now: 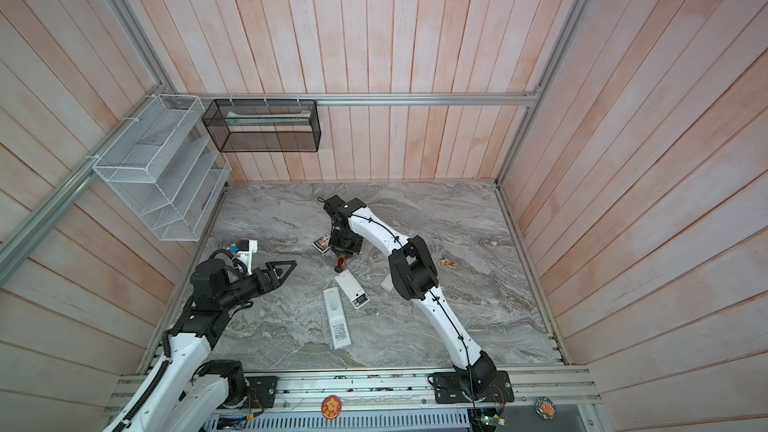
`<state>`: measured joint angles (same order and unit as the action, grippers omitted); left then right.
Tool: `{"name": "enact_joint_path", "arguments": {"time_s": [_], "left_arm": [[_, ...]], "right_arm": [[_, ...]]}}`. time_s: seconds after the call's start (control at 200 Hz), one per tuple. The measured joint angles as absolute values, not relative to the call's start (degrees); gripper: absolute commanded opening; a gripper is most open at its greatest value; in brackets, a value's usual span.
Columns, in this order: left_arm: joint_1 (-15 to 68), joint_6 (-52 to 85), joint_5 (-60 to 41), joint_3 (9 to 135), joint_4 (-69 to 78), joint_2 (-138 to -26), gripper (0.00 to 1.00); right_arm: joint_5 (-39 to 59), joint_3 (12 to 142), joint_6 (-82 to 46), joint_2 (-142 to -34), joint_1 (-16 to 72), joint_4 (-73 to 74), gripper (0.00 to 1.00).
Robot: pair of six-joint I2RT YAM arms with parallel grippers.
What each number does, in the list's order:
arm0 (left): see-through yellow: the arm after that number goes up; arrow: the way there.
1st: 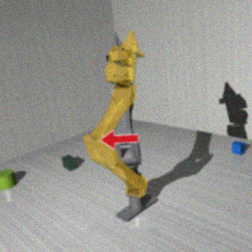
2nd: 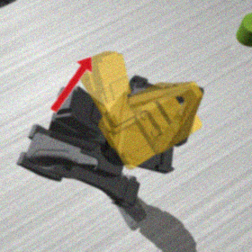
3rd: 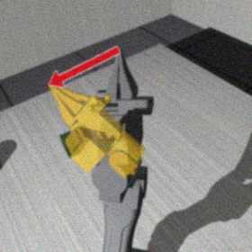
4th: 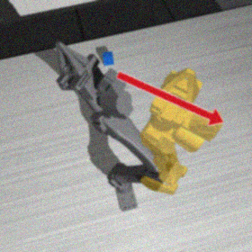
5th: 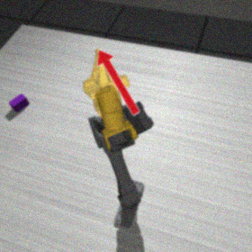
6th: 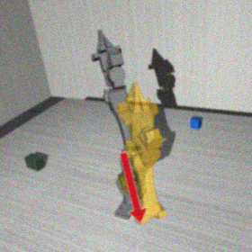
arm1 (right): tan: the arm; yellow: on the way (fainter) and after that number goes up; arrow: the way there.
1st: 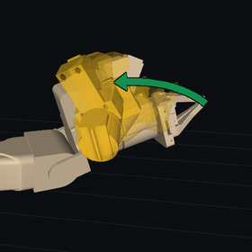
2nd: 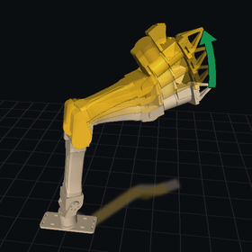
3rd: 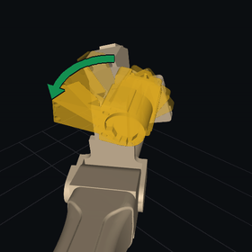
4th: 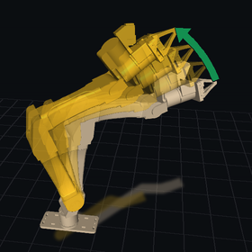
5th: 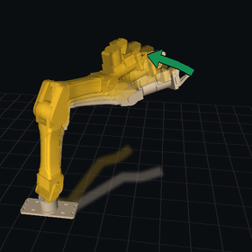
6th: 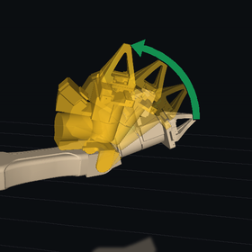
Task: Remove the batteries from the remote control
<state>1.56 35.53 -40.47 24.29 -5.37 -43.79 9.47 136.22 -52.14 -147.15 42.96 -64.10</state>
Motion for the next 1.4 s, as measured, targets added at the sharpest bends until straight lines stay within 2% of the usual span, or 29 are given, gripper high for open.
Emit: {"name": "enact_joint_path", "arguments": {"time_s": [0.195,0.36,0.5,0.675,0.835,1.0,1.12,1.4], "left_arm": [[1.0,35.8,-40.7,24.3,-5.5,-43.4,1.00],[1.0,36.7,-40.8,24.3,-5.5,-43.1,1.00],[1.0,39.4,-42.2,24.3,-3.2,-44.3,1.00],[1.8,44.4,-44.9,24.3,4.5,-48.6,1.00],[9.0,47.0,-44.2,24.9,10.8,-53.6,1.00],[17.1,48.5,-42.7,28.2,17.8,-60.7,1.00],[19.5,50.0,-40.5,29.8,21.9,-64.6,1.00],[24.5,50.9,-35.6,37.5,23.4,-72.6,0.88]], "right_arm": [[4.9,133.1,-48.8,-143.8,42.9,-61.7,0.00],[0.8,126.3,-43.6,-135.3,42.6,-58.3,0.00],[-1.2,113.6,-37.7,-123.7,42.6,-51.5,0.00],[-3.6,90.4,-27.8,-106.1,43.7,-38.7,0.00],[-1.4,72.9,-15.8,-93.2,44.2,-29.2,0.00],[3.0,62.5,-7.1,-85.6,44.2,-24.3,0.00],[8.1,59.3,-3.6,-82.3,44.2,-22.7,0.00],[16.6,58.6,-1.0,-78.9,44.2,-20.8,0.00]]}}
